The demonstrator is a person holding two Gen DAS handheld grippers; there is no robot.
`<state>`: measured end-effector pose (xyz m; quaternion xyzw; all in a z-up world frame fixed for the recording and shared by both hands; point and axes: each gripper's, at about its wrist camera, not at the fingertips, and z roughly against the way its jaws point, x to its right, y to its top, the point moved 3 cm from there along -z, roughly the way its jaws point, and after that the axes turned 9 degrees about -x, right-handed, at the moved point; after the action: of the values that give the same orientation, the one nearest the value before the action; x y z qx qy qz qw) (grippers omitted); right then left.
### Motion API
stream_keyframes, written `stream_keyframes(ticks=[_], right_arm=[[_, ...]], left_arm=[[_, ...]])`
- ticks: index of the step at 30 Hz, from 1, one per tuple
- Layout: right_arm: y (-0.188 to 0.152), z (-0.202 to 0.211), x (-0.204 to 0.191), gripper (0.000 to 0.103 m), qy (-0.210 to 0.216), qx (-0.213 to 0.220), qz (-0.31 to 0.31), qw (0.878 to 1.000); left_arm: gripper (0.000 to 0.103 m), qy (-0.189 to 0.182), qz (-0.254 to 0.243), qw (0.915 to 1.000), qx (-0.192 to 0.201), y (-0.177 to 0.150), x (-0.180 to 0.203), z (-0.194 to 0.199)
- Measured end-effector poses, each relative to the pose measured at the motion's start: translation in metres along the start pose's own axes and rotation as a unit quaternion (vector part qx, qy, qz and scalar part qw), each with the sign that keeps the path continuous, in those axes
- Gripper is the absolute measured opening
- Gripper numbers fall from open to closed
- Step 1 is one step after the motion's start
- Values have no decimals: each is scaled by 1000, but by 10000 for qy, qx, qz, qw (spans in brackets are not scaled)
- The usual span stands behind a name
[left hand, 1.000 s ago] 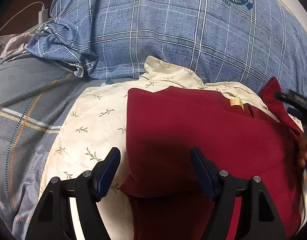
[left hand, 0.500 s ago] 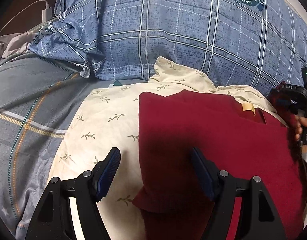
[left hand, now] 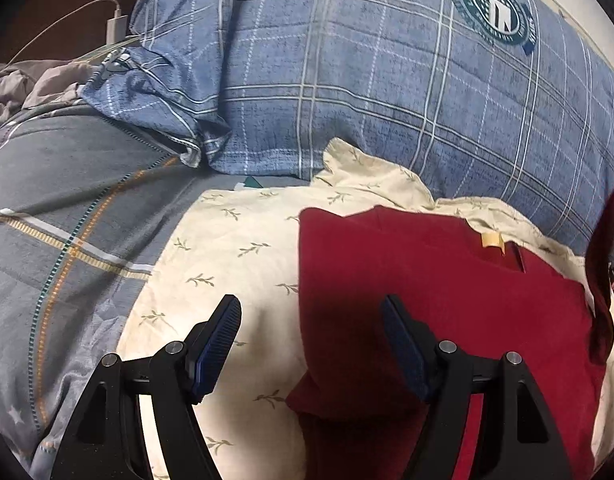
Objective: Fold small clothes
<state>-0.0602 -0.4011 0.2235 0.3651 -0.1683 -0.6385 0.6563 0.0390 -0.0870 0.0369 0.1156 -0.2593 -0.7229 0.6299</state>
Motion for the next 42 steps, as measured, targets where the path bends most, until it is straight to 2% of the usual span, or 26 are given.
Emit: stream_keyframes(ticks=[3, 7, 9, 11, 13, 14, 15, 18, 20, 22, 24, 27, 31, 33, 37, 42], right_arm=[[11, -3, -43, 4, 588, -158, 333, 9976], [1, -32, -96, 4, 1494, -637, 787, 9836], [-3, -61, -113, 4, 1600, -967, 842, 9788], [-9, -105, -120, 5, 1867, -1526, 732, 9677], [-14, -140, -119, 13, 1757, -1967, 536, 9631], [-14, -150, -115, 17, 1524, -1971, 500, 9672], [-14, -154, -109, 24, 1353, -1867, 435, 9721], [-20, -145, -81, 35, 1483, -1644, -98, 9751], [-37, -131, -69, 44, 1482, -1569, -116, 9764], [-60, -128, -62, 53, 1385, -1775, -53, 9743], [-92, -129, -58, 53, 1506, -2057, -109, 9669], [-127, -149, -58, 53, 1752, -2364, -371, 9550], [-150, -180, -69, 53, 1946, -2577, -571, 9447], [-150, -189, -72, 53, 1923, -2522, -525, 9469], [-127, -188, -67, 53, 1953, -2248, -654, 9524], [-77, -194, -59, 53, 2027, -1670, -852, 9611]], left_arm=[[72, -17, 139, 9999, 57, 1, -6, 6], [72, -53, 401, 9991, 158, 6, -23, 15], [72, -45, 533, 9983, 221, 9, -32, 18], [72, -9, 675, 9974, 268, 12, -42, 20], [72, 23, 716, 9970, 288, 13, -46, 21], [72, 35, 702, 9971, 305, 14, -46, 21], [72, 66, 684, 9971, 332, 15, -46, 22], [72, -63, 598, 9976, 329, 15, -44, 24], [72, -200, 481, 9979, 378, 15, -39, 29], [72, -197, 373, 9979, 497, 14, -35, 35], [72, -105, 377, 9977, 561, 13, -39, 36], [72, -92, 536, 9979, 360, 10, -42, 27], [72, 11, 631, 9976, 288, 13, -44, 21], [72, 36, 664, 9973, 318, 15, -46, 22], [72, 23, 763, 9964, 363, 17, -50, 24], [72, -52, 772, 9962, 387, 18, -50, 24]])
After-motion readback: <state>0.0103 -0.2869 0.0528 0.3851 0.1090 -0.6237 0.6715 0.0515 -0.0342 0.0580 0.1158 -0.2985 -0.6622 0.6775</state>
